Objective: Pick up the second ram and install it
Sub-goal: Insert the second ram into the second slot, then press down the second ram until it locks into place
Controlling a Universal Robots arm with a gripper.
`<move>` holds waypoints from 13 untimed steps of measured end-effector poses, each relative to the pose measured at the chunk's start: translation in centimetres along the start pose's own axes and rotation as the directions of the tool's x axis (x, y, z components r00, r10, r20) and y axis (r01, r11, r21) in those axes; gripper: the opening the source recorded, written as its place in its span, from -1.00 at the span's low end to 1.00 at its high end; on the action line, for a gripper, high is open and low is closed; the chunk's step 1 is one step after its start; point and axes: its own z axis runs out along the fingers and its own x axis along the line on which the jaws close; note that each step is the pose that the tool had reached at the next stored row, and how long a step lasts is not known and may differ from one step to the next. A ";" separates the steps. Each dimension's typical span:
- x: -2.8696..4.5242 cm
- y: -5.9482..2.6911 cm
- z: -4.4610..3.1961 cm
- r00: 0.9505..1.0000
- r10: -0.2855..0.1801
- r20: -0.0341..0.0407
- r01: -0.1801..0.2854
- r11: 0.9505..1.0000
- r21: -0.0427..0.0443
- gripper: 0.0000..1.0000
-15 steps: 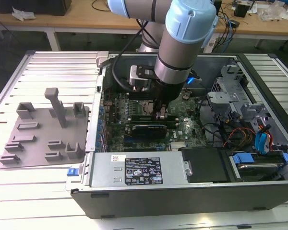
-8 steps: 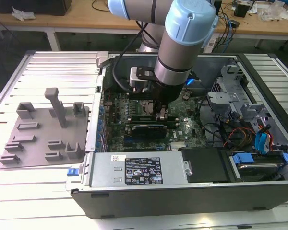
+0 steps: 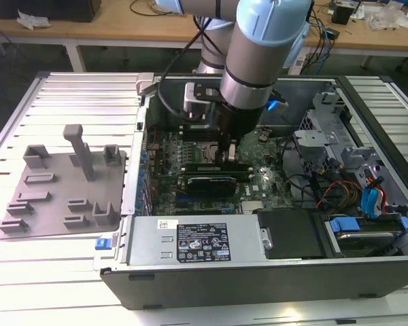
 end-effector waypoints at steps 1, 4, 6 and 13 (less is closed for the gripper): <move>-0.14 0.11 -1.08 1.000 0.000 -0.001 0.000 1.000 0.000 -0.65; -0.37 0.24 -2.30 1.000 0.000 -0.002 0.000 1.000 0.000 -0.84; -0.37 0.24 -2.32 1.000 0.000 -0.002 0.000 1.000 0.000 -0.84; -0.38 0.23 -2.41 1.000 0.000 -0.002 0.000 1.000 0.000 -0.84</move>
